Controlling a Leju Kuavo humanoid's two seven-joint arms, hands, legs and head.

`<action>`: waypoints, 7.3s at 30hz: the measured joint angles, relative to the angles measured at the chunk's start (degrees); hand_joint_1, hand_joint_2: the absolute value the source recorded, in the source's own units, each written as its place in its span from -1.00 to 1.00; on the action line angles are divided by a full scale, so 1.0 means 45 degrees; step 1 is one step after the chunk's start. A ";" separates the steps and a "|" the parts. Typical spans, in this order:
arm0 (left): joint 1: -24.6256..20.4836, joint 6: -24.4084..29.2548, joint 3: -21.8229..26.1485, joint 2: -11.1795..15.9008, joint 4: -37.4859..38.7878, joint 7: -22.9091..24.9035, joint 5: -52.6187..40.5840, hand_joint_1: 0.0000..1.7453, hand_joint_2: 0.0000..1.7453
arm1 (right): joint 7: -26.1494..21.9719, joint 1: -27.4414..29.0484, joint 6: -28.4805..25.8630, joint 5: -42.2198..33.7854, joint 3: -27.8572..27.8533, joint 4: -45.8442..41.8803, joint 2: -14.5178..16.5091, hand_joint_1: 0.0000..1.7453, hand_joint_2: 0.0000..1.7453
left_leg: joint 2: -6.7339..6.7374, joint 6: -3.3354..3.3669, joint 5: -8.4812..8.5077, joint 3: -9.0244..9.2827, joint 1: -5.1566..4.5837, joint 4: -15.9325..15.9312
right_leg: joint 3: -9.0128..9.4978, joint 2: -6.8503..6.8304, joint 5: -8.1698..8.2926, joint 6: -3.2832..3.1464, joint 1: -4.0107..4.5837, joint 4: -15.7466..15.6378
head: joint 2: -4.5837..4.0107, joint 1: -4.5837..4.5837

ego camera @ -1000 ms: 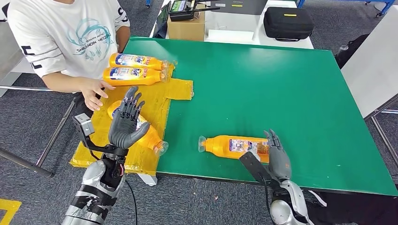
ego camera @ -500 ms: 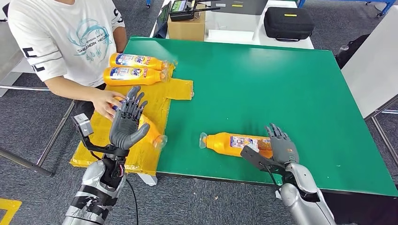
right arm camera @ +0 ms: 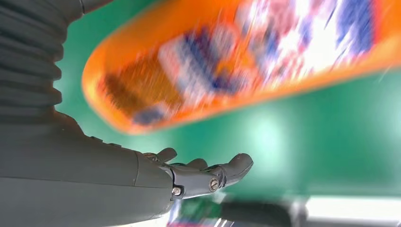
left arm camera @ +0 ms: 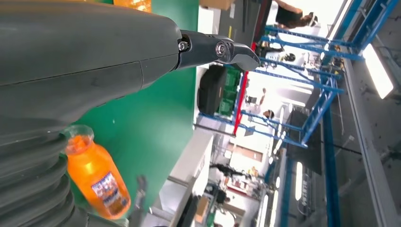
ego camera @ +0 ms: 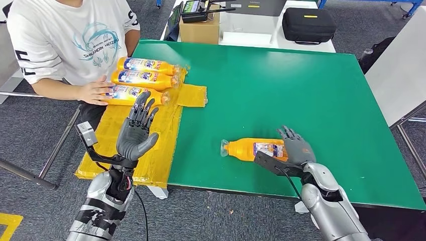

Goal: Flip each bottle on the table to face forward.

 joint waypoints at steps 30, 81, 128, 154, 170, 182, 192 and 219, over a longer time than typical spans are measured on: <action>-0.1445 -0.0468 -0.0219 0.0019 0.1950 -0.0452 0.0668 -1.00 1.00 | -0.2484 -0.4799 0.4511 -0.4620 0.6294 0.3628 -0.2826 1.00 1.00 | -0.0005 0.0005 0.0003 0.0030 -0.0018 0.0005 | 0.0029 -0.0007 0.0003 0.0003 -0.0016 0.0000 | 0.0000 -0.0001; -0.3380 0.2283 -0.2859 -0.0424 0.3762 0.2004 0.0623 -1.00 1.00 | -0.4479 -0.0435 -0.5780 -0.5312 0.1399 0.0905 0.4022 1.00 1.00 | -0.0010 -0.0004 0.0006 -0.0007 0.0004 0.0000 | -0.0005 -0.0022 0.0000 -0.0003 0.0002 0.0009 | 0.0000 0.0001; -0.3450 0.4284 -0.3076 -0.0138 0.2561 0.0564 -0.0739 1.00 1.00 | -0.4132 -0.0420 -0.6716 -0.5990 0.1707 0.0972 0.4152 -1.00 1.00 | -0.0011 -0.0005 0.0003 -0.0010 0.0004 0.0001 | -0.0011 -0.0023 -0.0002 -0.0003 0.0003 0.0007 | 0.0000 0.0002; -0.5336 0.7932 -0.3835 0.1734 0.7805 0.1449 -1.6933 1.00 1.00 | -0.4834 0.2192 -0.6331 -0.8580 -0.1623 -0.4678 0.4182 -1.00 1.00 | -0.0001 -0.0005 0.0005 -0.0006 0.0005 0.0001 | -0.0013 -0.0016 -0.0002 -0.0004 0.0004 0.0009 | 0.0000 0.0002; -0.6265 0.6015 -0.5020 0.2107 1.0575 0.2050 -1.8028 1.00 1.00 | -0.4661 0.2146 -0.5913 -0.8686 -0.1668 -0.4691 0.4283 -1.00 1.00 | -0.0006 -0.0005 0.0005 -0.0006 0.0005 0.0000 | -0.0005 -0.0019 -0.0002 -0.0004 0.0003 0.0010 | -0.0001 0.0004; -0.6553 0.5565 -0.5060 0.2124 1.1104 0.1771 -1.7519 -1.00 1.00 | -0.4652 0.2008 -0.5789 -0.8851 -0.1668 -0.4627 0.4287 -1.00 1.00 | -0.0007 -0.0005 0.0005 0.0002 0.0006 -0.0001 | 0.0003 -0.0020 -0.0002 -0.0004 0.0004 0.0012 | -0.0001 0.0005; -0.6562 0.5072 -0.5021 0.2282 1.1148 0.0699 -1.6766 -1.00 1.00 | -0.4650 0.1882 -0.5649 -0.9008 -0.1668 -0.4371 0.4268 -1.00 1.00 | -0.0007 -0.0005 0.0005 0.0002 0.0006 -0.0001 | 0.0005 -0.0020 -0.0002 -0.0004 0.0003 0.0012 | 0.0000 0.0004; -0.2659 0.1156 -0.0173 0.1995 0.4025 -0.2048 -0.5298 -1.00 1.00 | -0.5163 0.1853 -0.5725 -0.9618 -0.1435 -0.4079 0.4107 -1.00 1.00 | -0.0006 -0.0006 0.0002 -0.0002 0.0003 -0.0001 | -0.0007 -0.0019 -0.0006 -0.0007 -0.0001 0.0006 | -0.0002 0.0006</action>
